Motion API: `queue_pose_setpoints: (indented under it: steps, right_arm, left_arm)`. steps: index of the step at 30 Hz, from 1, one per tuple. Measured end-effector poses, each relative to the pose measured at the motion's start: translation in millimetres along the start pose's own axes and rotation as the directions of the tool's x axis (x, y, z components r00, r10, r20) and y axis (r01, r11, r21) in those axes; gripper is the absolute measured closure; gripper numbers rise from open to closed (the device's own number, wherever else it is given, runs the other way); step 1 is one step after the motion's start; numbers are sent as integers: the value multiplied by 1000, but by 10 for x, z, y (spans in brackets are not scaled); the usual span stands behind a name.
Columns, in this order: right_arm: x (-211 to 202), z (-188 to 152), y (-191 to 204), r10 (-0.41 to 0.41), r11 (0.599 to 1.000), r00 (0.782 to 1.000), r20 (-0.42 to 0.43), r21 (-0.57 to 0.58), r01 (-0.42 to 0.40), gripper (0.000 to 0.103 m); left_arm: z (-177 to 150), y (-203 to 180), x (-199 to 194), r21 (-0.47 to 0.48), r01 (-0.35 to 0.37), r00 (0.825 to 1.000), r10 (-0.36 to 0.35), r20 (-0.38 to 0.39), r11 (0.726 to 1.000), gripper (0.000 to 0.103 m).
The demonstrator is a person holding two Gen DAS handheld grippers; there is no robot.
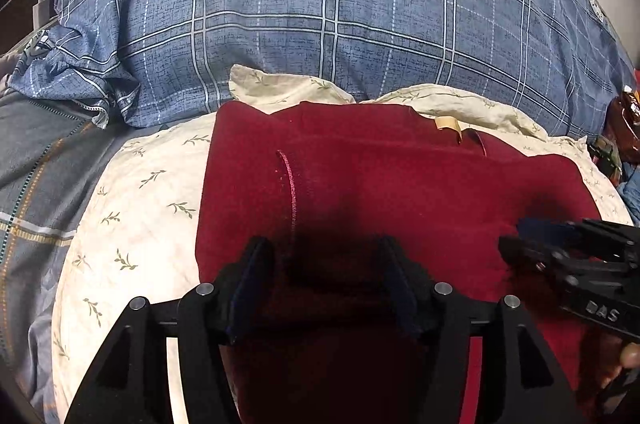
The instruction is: Fold small clothes
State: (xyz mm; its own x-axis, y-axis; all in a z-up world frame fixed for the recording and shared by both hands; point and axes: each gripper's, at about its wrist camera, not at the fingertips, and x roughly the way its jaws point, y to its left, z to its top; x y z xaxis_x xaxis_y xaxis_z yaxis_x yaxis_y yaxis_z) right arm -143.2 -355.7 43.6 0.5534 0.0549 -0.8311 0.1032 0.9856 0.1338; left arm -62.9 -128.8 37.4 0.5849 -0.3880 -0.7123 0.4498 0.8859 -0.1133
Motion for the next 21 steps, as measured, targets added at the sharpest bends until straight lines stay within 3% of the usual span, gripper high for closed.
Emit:
queue_pose_setpoints:
  steps: [5, 9, 14, 17, 21]
  right_arm:
    - [-183, -85, -134, -7, 1000, 999, 40, 25, 6, 63]
    - [-35, -163, -273, 13, 997, 1000, 23, 70, -15, 58]
    - [-380, -239, -299, 17, 997, 998, 58, 70, -21, 57]
    - [-595, -390, -493, -28, 994, 996, 82, 110, 19, 48]
    - [-520, -653, -855, -66, 982, 997, -35, 175, 71, 43]
  left_arm:
    - [-4, -1, -2, 2, -5, 1000, 5, 3, 1000, 44]
    - [-19, -3, -27, 5, -3, 1000, 3, 9, 1000, 44]
    - [-132, -24, -257, 24, -41, 999, 40, 30, 999, 43]
    - [-244, -61, -460, 31, -50, 998, 49, 26, 998, 41]
    - [-378, -26, -710, -14, -27, 1000, 27, 5, 1000, 38]
